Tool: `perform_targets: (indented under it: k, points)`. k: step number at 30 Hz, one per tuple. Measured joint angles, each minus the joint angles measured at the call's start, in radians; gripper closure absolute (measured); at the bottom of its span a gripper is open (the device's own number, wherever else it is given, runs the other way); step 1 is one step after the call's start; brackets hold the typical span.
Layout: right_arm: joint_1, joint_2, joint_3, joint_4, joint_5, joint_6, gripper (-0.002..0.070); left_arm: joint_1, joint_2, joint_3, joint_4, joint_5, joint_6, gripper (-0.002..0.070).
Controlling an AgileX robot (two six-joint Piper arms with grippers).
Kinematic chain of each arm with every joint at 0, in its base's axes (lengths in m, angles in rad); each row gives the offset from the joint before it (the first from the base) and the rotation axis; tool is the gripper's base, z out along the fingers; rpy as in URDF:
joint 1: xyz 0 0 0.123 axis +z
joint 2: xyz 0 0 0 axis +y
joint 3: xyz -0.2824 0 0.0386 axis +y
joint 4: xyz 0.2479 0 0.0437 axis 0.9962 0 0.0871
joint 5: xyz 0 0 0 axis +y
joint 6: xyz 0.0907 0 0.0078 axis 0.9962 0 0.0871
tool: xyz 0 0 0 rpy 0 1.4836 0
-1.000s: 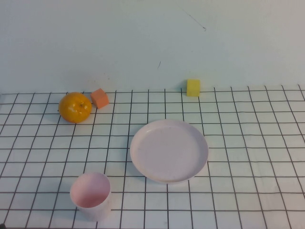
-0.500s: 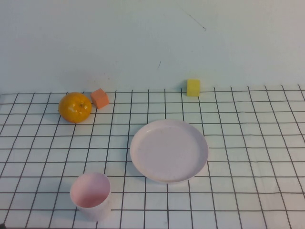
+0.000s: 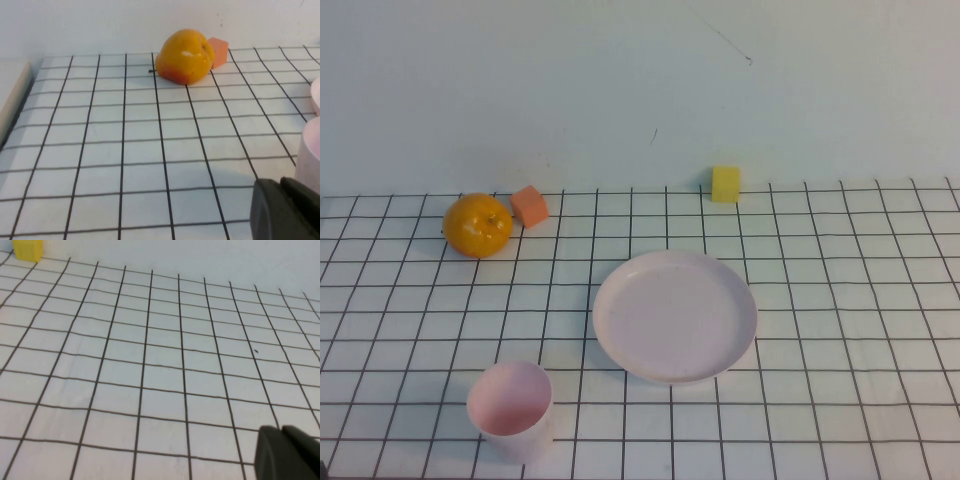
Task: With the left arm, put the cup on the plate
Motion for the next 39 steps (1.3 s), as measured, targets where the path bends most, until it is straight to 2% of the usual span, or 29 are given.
perform_targets:
  k: [6,11,17,24,39]
  points:
    - [0.0,0.0,0.0,0.0,0.0,0.0,0.0678,0.0,0.0,0.002,0.008,-0.238,0.0,0.0677]
    - [0.0,0.0,0.0,0.0,0.0,0.0,0.0678,0.0,0.0,0.002,-0.014,-0.477,-0.08,0.0677]
    - [0.0,0.0,0.0,0.0,0.0,0.0,0.0678,0.0,0.0,0.002,-0.018,-0.679,-0.117,0.0677]
    - [0.0,0.0,0.0,0.0,0.0,0.0,0.0678,0.0,0.0,0.002,-0.018,-0.775,-0.208,0.0677]
    - [0.0,0.0,0.0,0.0,0.0,0.0,0.0678,0.0,0.0,0.002,-0.028,-0.786,-0.184,0.0677]
